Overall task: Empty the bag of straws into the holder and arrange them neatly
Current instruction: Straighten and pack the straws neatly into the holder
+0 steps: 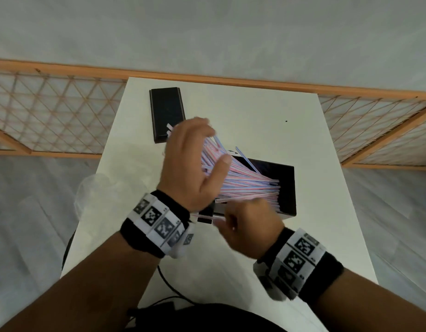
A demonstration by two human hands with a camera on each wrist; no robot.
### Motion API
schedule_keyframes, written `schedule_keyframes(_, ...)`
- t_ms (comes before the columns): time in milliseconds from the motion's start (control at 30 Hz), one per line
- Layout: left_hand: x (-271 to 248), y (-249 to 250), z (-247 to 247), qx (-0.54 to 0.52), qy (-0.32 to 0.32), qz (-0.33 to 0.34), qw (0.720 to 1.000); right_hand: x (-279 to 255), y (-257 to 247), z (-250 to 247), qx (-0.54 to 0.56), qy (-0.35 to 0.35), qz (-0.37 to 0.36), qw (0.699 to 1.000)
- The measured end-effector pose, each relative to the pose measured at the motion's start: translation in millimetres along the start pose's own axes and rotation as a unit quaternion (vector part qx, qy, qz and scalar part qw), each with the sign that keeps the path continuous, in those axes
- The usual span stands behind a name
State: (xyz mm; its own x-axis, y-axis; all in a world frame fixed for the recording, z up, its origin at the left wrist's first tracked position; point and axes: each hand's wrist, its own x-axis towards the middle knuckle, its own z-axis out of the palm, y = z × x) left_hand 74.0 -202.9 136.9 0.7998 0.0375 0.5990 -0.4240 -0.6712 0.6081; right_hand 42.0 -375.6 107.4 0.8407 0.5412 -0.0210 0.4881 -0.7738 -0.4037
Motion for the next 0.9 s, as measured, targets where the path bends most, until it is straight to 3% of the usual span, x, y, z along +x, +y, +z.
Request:
schedule_keyframes(100, -3.9, 11.1, 15.3, 0.001, -0.032, 0.059, 0.998, -4.2, -0.4, 20.9, -0.083, -0.212, 0.052, 0.972)
schedule_keyframes(167, -7.5, 9.2, 20.8, 0.007, -0.065, 0.087, 0.994, -3.5, 6.1, 37.0, -0.131, -0.261, 0.066, 0.954)
schedule_keyframes(333, -16.9, 4.8, 33.3, 0.000, -0.173, 0.128, 0.977, 2.8, 20.0, 68.0, -0.189, -0.234, 0.093, 0.949)
schedule_keyframes(500, -16.5, 5.0, 37.2, -0.006, -0.180, 0.114, 0.977, 12.4, 17.9, 68.7, -0.169, -0.237, 0.129, 0.948)
schedule_keyframes(633, -11.6, 8.2, 30.8, -0.018, -0.141, 0.096, 0.985, 9.8, 16.4, 61.9, -0.182, -0.240, 0.107, 0.948)
schedule_keyframes(767, 1.6, 9.7, 11.2, -0.052, -0.029, 0.040, 0.997, 4.0, 13.0, 39.2, -0.181, -0.235, 0.067, 0.953)
schedule_keyframes(900, 12.6, 3.4, -2.5, -0.055, 0.032, -0.004, 0.998, -0.5, 3.4, 6.2, -0.182, -0.158, 0.049, 0.969)
